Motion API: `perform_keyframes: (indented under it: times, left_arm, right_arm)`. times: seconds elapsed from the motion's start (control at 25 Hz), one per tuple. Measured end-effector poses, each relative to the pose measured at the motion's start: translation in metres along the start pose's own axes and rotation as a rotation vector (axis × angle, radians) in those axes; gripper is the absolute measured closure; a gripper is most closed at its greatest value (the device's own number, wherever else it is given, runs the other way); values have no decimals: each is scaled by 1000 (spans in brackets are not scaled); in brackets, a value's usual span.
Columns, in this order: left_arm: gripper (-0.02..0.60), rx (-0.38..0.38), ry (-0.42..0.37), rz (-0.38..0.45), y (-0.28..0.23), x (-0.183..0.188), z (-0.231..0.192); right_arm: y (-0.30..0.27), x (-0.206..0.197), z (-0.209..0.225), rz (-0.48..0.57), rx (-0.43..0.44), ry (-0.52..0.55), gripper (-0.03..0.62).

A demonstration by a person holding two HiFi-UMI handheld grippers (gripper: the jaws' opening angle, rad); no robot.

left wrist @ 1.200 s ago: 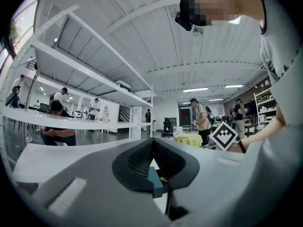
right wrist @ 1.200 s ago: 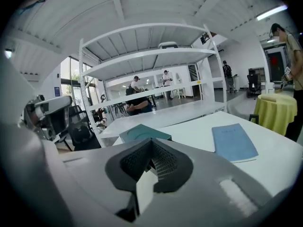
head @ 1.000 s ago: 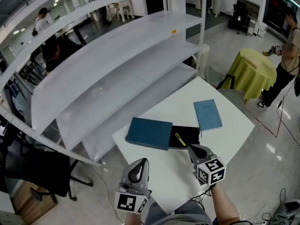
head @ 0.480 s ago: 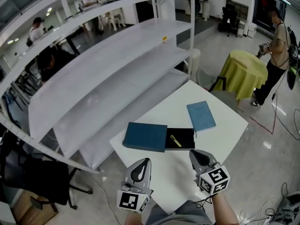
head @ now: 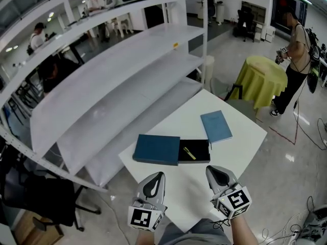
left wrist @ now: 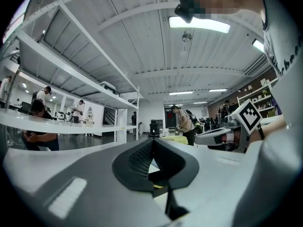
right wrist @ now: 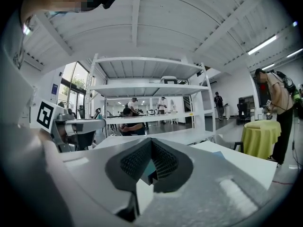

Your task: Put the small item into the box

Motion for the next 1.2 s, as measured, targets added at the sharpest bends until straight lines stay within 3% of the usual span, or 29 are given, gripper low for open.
perform_keyframes:
  times: [1.2]
  left_arm:
    - [566, -20, 2, 30, 14, 6, 9]
  right_arm:
    - [27, 15, -22, 124, -79, 42, 592]
Point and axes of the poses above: the fingertips, and each gripper's own axes: y backward along the fingers, z to its right, x out of its top, the point moved 10 cm from there along y, backward along the fingers, and after that the axes turned 13 degrees about x, right-handed, at the moved point
